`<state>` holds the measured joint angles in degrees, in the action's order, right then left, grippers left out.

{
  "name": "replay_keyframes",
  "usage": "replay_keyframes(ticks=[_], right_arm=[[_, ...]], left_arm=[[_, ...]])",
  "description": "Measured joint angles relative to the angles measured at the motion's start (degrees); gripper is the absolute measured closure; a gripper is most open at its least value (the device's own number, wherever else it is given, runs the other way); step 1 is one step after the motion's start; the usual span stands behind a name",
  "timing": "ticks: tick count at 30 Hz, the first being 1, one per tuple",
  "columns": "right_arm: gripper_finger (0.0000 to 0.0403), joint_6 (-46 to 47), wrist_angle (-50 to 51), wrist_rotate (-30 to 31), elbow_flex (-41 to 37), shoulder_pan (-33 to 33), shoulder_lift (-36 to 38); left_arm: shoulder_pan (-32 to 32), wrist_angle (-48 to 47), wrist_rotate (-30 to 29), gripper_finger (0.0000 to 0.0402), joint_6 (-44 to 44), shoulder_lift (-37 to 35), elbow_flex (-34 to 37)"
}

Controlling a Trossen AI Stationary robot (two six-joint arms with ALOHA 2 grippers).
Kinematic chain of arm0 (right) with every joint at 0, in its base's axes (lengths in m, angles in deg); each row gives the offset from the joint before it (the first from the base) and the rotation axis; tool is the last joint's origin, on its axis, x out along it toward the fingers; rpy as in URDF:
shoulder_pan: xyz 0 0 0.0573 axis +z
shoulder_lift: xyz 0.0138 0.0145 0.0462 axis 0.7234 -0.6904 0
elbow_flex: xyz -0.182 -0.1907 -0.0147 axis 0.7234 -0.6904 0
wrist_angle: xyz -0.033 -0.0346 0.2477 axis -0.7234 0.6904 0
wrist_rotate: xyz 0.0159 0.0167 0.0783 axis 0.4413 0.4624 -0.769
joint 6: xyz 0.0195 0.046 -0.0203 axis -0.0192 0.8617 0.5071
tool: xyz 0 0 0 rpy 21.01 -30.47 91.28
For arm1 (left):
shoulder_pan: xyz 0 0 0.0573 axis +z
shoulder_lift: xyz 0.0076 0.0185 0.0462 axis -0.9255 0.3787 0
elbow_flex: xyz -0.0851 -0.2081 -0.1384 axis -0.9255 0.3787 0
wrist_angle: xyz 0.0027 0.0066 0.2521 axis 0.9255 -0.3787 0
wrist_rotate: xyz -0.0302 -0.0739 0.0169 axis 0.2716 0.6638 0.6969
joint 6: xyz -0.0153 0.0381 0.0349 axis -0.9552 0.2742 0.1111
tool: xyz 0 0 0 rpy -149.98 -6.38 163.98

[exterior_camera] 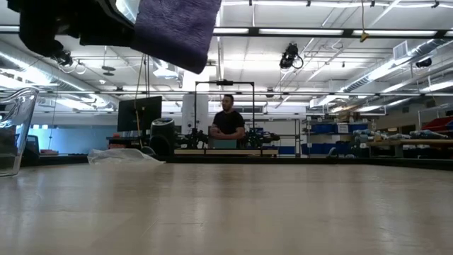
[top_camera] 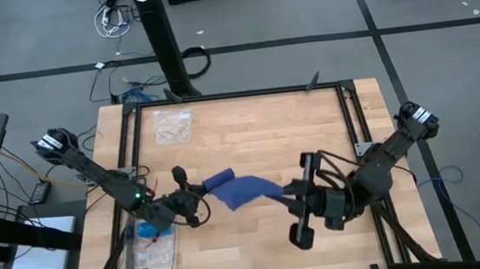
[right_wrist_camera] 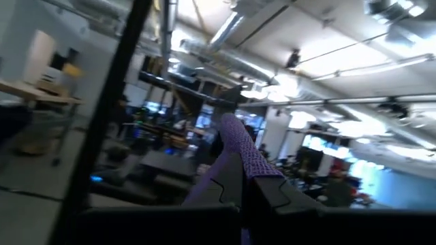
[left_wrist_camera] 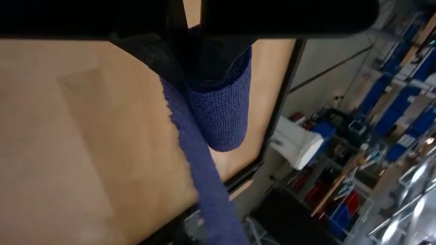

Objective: Roll bandage
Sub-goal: Roll the blue bandage

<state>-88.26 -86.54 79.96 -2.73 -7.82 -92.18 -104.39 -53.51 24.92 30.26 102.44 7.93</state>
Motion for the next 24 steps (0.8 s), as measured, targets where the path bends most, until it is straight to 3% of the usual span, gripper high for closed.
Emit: replay_keyframes(ticks=[15,24], right_arm=[[0.0403,-7.6,0.3,-0.2,4.0,-9.7,0.0],[0.0403,-6.2,0.5,-2.2,4.1,-16.6,0.0]], left_arm=[[-9.0,0.2,-1.7,0.0386,3.1,11.1,-12.7],[-10.4,-1.0,2.4,0.0386,4.7,21.4,-21.8]])
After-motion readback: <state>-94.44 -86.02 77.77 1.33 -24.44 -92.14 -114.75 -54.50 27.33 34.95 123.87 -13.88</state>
